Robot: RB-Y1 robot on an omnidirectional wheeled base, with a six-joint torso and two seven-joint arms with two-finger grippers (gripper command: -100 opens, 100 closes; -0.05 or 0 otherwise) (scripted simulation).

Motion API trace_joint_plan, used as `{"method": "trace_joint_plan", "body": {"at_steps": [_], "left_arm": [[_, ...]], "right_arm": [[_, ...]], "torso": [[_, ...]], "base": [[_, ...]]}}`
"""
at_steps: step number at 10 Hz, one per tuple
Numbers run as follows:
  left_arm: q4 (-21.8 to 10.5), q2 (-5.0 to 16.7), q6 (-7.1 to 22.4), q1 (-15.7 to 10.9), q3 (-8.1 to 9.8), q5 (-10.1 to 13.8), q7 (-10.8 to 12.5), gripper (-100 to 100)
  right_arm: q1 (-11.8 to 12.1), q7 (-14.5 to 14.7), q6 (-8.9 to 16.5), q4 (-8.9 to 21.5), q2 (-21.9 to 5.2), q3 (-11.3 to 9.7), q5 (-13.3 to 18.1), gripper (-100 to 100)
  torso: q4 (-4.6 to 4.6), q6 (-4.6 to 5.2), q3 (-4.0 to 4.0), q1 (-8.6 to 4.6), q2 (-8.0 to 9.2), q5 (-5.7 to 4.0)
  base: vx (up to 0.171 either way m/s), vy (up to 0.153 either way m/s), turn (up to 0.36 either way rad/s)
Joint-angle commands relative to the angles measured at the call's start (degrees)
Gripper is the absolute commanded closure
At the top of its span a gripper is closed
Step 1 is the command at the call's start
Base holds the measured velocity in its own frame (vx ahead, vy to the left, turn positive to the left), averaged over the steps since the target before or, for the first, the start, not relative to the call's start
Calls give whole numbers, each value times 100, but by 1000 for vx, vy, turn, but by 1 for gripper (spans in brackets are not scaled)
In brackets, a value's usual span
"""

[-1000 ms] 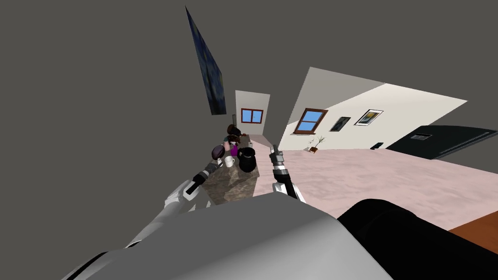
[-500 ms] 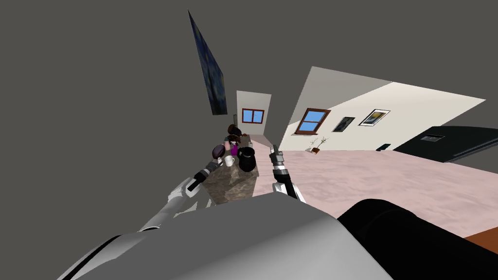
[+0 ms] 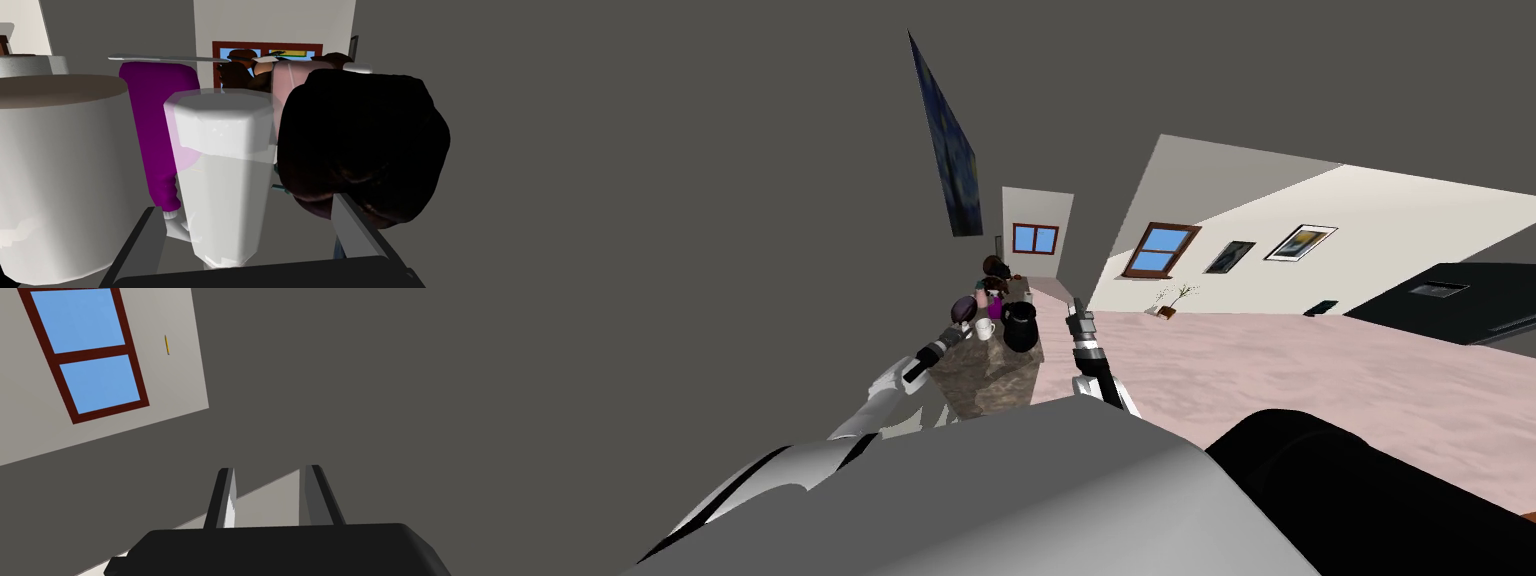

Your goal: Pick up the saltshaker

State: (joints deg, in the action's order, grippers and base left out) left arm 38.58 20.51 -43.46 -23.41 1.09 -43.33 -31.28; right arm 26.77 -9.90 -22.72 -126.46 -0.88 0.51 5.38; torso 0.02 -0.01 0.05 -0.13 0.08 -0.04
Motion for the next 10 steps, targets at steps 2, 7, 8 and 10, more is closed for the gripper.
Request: {"method": "trace_joint_plan", "body": {"at_steps": [2, 7, 8, 10], "left_arm": [[-573, -39, -274, -359, 121, -124, -27, -100], [-1278, -77, -503, -704, 232, -231, -48, -100], [-1278, -77, -503, -704, 232, -231, -48, -100], [-1219, -76, -473, -693, 220, -238, -16, 100]], "right_arm": [[0, 0, 0, 0, 0, 0, 0, 0], [0, 0, 0, 0, 0, 0, 0, 0], [0, 0, 0, 0, 0, 0, 0, 0], [0, 0, 0, 0, 0, 0, 0, 0]], "torso": [[-2, -2, -2, 4, -3, 2], [0, -1, 0, 2, 1, 1], [-1, -2, -1, 4, -2, 1], [-2, -2, -4, 11, -6, 3]], "base": [[-12, -22, 35], [-16, -21, 36], [0, 0, 0], [0, 0, 0]]}}
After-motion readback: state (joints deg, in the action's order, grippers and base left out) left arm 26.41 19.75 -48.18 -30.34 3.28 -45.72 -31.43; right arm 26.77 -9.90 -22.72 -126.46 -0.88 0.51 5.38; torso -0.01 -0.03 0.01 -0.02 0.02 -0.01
